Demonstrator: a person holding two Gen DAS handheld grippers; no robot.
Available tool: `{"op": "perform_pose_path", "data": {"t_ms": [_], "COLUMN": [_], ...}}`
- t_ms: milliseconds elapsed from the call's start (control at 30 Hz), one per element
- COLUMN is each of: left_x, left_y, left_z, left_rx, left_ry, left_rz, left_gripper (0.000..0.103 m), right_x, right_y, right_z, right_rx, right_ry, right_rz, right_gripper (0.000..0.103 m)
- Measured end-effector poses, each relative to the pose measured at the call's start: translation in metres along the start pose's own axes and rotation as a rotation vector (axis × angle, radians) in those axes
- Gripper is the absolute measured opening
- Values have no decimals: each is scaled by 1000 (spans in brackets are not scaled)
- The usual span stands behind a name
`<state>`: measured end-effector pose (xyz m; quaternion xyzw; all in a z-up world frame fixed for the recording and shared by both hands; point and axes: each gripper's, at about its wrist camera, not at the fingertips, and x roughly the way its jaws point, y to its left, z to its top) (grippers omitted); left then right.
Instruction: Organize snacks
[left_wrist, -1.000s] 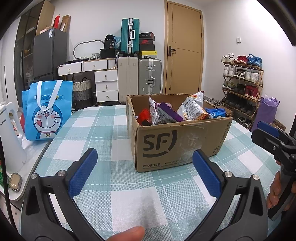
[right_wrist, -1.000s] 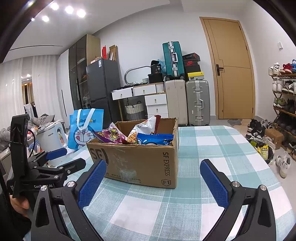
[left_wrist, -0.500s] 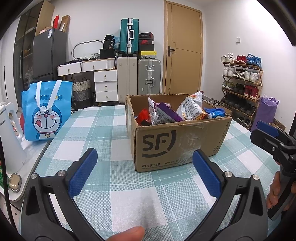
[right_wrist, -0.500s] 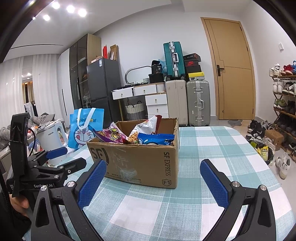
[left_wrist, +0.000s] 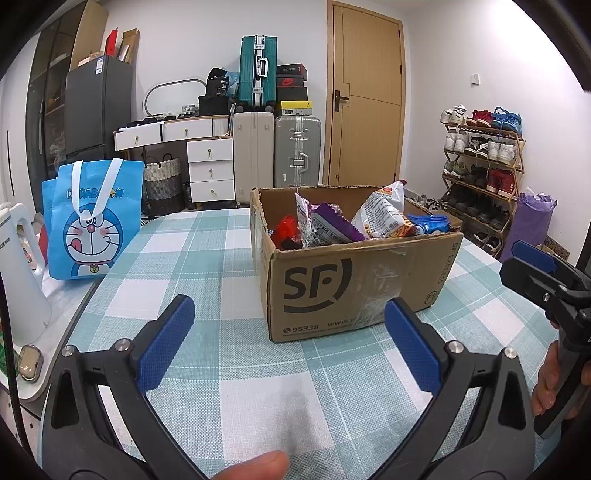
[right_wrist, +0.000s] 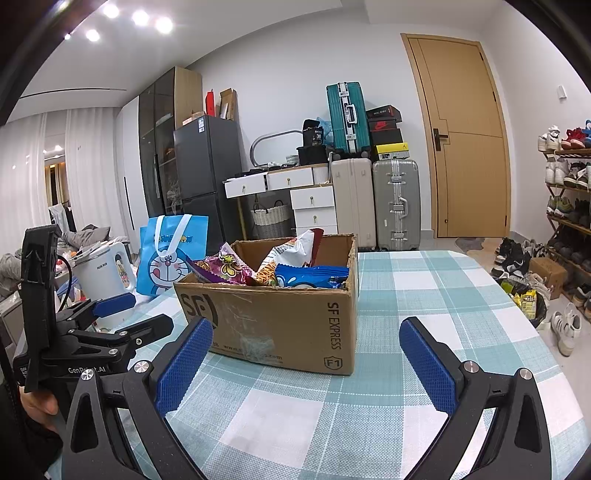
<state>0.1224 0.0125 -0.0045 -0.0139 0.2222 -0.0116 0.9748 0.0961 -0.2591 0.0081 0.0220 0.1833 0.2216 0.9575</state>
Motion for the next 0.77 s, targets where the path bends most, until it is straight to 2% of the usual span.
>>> {"op": "perform_pose_path", "data": {"t_ms": [767], "left_x": [1], "left_y": [-4], "left_z": [-2], "left_rx": [3], "left_ry": [-4], "left_rz": [-5], "left_gripper": [103], "right_x": [0], "right_y": [0], "right_z": [0], "right_rx": [-1], "right_ry": [1], "right_rz": [-1], "right_gripper": [103]}}
